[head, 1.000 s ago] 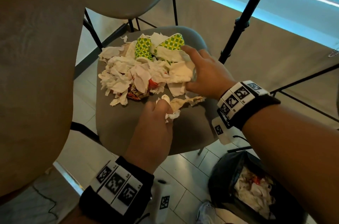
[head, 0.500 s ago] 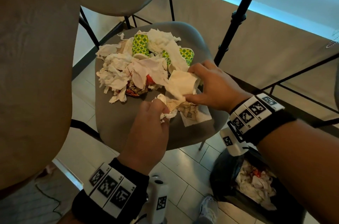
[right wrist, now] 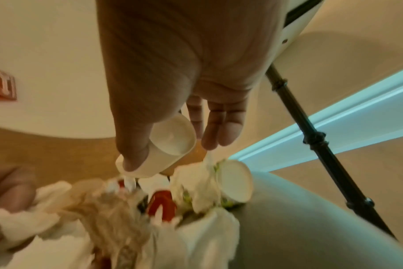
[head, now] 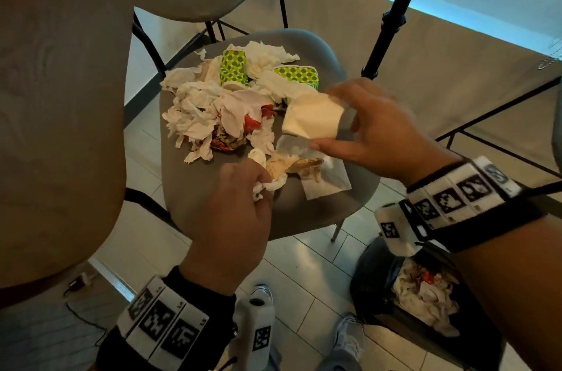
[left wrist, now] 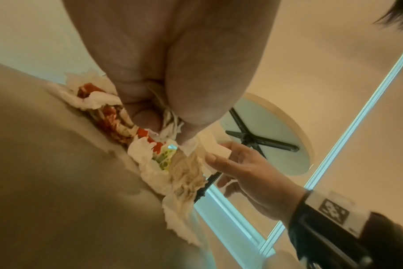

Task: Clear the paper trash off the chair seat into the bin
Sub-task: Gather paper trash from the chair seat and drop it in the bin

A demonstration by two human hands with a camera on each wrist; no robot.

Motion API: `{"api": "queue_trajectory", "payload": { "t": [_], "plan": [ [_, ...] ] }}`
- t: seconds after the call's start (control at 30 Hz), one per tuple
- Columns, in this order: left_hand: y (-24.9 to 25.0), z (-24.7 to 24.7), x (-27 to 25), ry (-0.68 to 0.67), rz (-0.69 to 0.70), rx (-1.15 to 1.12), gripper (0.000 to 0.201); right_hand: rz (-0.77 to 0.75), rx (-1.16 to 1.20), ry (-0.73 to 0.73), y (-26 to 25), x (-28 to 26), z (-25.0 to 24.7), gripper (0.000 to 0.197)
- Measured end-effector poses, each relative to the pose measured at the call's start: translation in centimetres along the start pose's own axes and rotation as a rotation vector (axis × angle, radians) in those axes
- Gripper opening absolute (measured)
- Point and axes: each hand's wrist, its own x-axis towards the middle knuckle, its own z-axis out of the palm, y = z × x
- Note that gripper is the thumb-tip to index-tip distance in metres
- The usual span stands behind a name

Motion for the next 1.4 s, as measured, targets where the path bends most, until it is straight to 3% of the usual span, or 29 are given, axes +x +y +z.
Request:
{"api": "queue_trajectory", "payload": {
  "t": [0.2, 0.33, 0.47, 0.63, 0.73, 0.87, 0.93, 1.07, 1.17, 1.2, 1.33, 1.4],
  "plan": [
    [4.4, -4.0, -2.8, 0.062, 0.207, -0.078, 0.006, 0.263, 0.171, 0.237, 1.5, -9.9, -5.0, 0.067],
    [9.2, -1.4, -4.5, -0.15, 0.357, -0.189, 0.008, 0.554, 0.285, 0.313, 6.3, -19.6, -5.0, 0.063],
    [12.8, 7.9, -4.7, -0.415, 0.465, -0.212, 0.009, 0.938, 0.424, 0.312, 12.2, -30.5, -2.3, 0.051],
    [12.7, 25.7, -5.2, -0.83, 0.391, -0.02, 0.016, 1.324, 0.36, 0.182, 20.9, -41.5, 5.1, 0.052],
    [12.8, 34.8, -6.6, -1.01, 0.291, 0.114, 0.011, 1.54, 0.51, 0.123, 25.5, -45.5, 9.9, 0.061],
    [13.6, 43.7, -8.9, -1.124, 0.229, 0.239, 0.01, 1.761, 0.631, 0.123, 30.0, -48.0, 14.5, 0.067],
    [13.6, 47.0, -9.6, -1.138, 0.242, 0.261, 0.021, 1.83, 0.682, 0.172, 31.8, -48.4, 15.8, 0.067],
    [13.2, 50.3, -9.9, -1.218, 0.185, 0.266, 0.078, 1.867, 0.788, 0.319, 34.3, -48.8, 17.3, 0.078],
    [11.4, 50.1, -9.8, -1.25, 0.091, 0.356, 0.098, 1.84, 0.959, 0.35, 34.7, -49.0, 18.9, 0.123],
    [10.8, 49.7, -9.6, -1.234, 0.067, 0.374, 0.102, 1.845, 0.954, 0.32, 34.6, -49.2, 19.5, 0.129],
    [8.7, 45.9, -9.0, -1.211, 0.004, 0.347, 0.103, 1.801, 0.858, 0.123, 32.3, -49.2, 19.8, 0.108],
    [8.6, 42.7, -8.6, -1.205, 0.033, 0.281, 0.09, 1.762, 0.808, 0.028, 30.3, -47.7, 18.4, 0.088]
  ]
}}
